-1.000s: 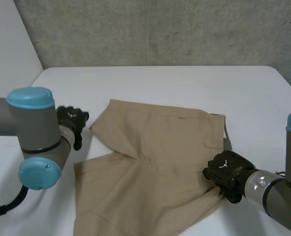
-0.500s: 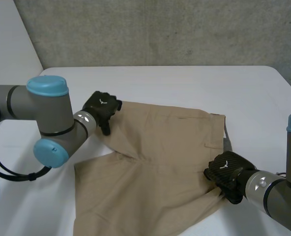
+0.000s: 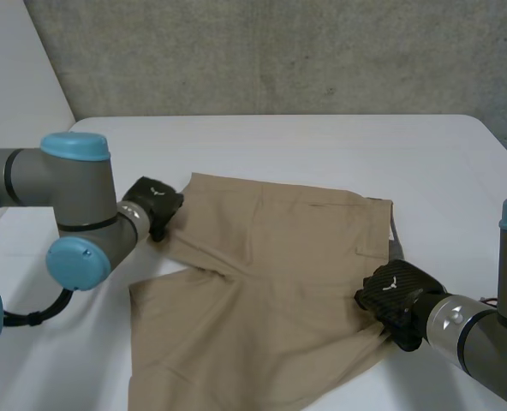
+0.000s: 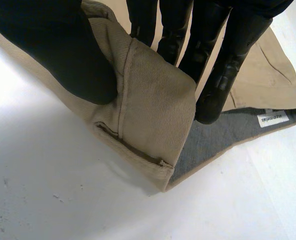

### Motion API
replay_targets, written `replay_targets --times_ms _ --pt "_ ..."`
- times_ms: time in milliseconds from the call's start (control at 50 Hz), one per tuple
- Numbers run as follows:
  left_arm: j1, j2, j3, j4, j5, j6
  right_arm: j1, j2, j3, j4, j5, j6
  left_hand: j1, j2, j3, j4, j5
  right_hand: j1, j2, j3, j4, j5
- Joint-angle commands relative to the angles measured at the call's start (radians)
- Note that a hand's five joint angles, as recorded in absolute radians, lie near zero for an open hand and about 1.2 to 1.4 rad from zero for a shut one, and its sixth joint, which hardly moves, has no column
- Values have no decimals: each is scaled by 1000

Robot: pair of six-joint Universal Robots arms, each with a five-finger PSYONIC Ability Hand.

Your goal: Fold the shorts.

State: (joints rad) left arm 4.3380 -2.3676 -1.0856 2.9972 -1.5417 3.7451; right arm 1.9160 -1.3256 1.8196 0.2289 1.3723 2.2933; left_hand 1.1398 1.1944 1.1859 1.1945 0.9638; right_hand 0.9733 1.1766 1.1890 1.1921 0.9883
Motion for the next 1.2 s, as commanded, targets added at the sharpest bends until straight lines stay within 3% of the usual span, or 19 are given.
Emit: replay_targets --times_ms 20,320,400,420,500,700,860,960,1200 --pt "29 17 -118 6 -49 2 6 0 1 -2 1 2 256 202 210 202 258 423 220 207 204 233" --pt "34 65 -149 9 -49 -7 11 -1 -2 -2 1 44 181 126 135 126 182 423 220 207 204 233" --pt "23 70 -152 9 -52 -4 8 -1 -5 -2 1 44 -367 -421 -413 -422 -365 423 220 207 204 233" --pt "19 73 -152 8 -55 1 8 -1 -5 -2 4 46 -636 -690 -682 -691 -634 423 220 207 204 233" --pt "11 131 -163 5 -54 -4 11 -3 -11 -2 1 48 -900 -954 -946 -954 -898 423 220 207 204 233" --pt "8 404 -330 6 -55 -51 9 0 -86 -2 1 182 -879 -934 -925 -934 -878 423 220 207 204 233" --pt "-52 652 -545 -7 -54 -318 11 94 -213 -2 1 323 -812 -866 -858 -866 -810 423 220 207 204 233" --pt "-138 790 -664 -69 -55 -488 9 129 -252 -13 -2 376 -812 -866 -858 -866 -810 423 220 207 204 233" --pt "-303 852 -789 -155 -109 -717 11 189 -281 -134 4 498 -812 -866 -858 -866 -810 423 220 207 204 233"
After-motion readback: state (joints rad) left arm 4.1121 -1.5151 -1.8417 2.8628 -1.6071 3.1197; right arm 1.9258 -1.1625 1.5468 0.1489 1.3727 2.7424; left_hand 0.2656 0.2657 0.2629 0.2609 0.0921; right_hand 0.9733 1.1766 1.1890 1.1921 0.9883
